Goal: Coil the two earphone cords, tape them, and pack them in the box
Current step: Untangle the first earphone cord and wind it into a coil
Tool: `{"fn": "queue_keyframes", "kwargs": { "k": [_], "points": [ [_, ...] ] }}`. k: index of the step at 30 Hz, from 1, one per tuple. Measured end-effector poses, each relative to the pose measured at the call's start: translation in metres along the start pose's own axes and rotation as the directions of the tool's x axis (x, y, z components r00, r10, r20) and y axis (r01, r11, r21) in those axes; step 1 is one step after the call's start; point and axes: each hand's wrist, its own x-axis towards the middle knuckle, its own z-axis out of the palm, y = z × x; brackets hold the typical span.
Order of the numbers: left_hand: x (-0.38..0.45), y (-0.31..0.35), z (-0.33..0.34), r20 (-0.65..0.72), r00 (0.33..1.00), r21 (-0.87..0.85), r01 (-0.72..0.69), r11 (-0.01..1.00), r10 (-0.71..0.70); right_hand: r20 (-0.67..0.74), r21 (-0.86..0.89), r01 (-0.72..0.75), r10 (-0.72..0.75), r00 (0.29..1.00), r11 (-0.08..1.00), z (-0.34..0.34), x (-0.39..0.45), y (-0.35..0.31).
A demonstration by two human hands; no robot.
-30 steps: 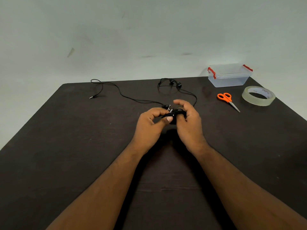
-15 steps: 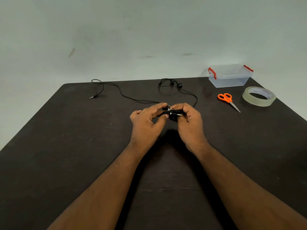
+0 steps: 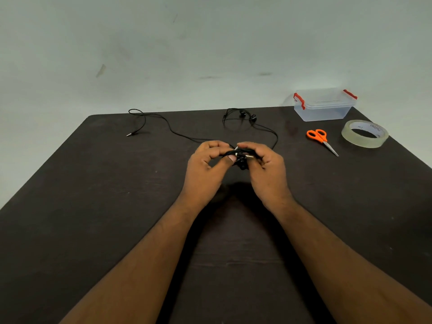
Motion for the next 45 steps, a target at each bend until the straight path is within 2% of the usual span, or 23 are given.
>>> {"fn": "queue_keyframes", "kwargs": {
  "k": [3,6,10,13,20,23,27,31,34,37,40,43,45],
  "points": [
    [-0.001,0.003,-0.001,0.044,0.998,-0.078,0.050,0.996,-0.046,0.016,0.062,-0.068,0.067,0.998,0.996,0.001,0.001,0.000],
    [0.000,0.001,-0.002,0.009,0.997,-0.098,0.077,0.992,-0.077,0.030,0.108,-0.148,0.145,0.989,0.983,0.003,0.002,-0.001],
    [-0.001,0.002,-0.002,0.047,0.995,-0.114,0.094,0.989,-0.089,0.031,0.222,-0.225,0.224,0.974,0.949,0.002,0.002,-0.004],
    [-0.001,0.001,-0.001,0.046,0.995,-0.145,0.099,0.984,-0.094,0.028,0.266,-0.235,0.236,0.971,0.935,0.000,0.003,-0.005],
    [0.001,-0.003,-0.003,0.045,0.973,-0.235,0.232,0.944,-0.228,0.044,0.366,-0.225,0.225,0.973,0.903,-0.002,0.002,-0.010],
    [0.004,-0.008,-0.009,0.116,0.954,-0.282,0.299,0.912,-0.277,0.169,0.408,-0.305,0.258,0.951,0.860,-0.008,0.005,-0.009],
    [0.007,-0.004,-0.015,0.236,0.931,-0.399,0.353,0.846,-0.278,0.326,0.358,-0.364,0.250,0.912,0.860,-0.017,0.009,-0.004],
    [0.005,-0.001,-0.019,0.406,0.889,-0.397,0.380,0.836,-0.211,0.394,0.356,-0.363,0.214,0.894,0.861,-0.022,0.010,-0.005],
    [0.007,0.001,-0.022,0.478,0.854,-0.364,0.406,0.838,-0.205,0.397,0.325,-0.332,0.191,0.898,0.885,-0.022,0.009,-0.005],
    [0.006,-0.002,-0.021,0.439,0.871,-0.186,0.327,0.926,-0.220,0.388,0.157,-0.194,0.120,0.914,0.968,-0.027,0.012,-0.005],
    [0.003,-0.003,-0.017,0.448,0.882,0.037,0.149,0.988,-0.150,0.416,-0.095,0.022,0.019,0.909,0.995,-0.043,0.016,-0.007],
    [0.001,-0.001,-0.009,0.478,0.878,0.301,-0.139,0.944,-0.023,0.410,-0.322,0.226,-0.080,0.909,0.919,-0.063,0.014,-0.004],
    [0.001,-0.001,0.000,0.511,0.859,0.435,-0.294,0.851,0.036,0.465,-0.470,0.390,-0.154,0.872,0.792,-0.076,0.014,-0.003]
  ]
}}
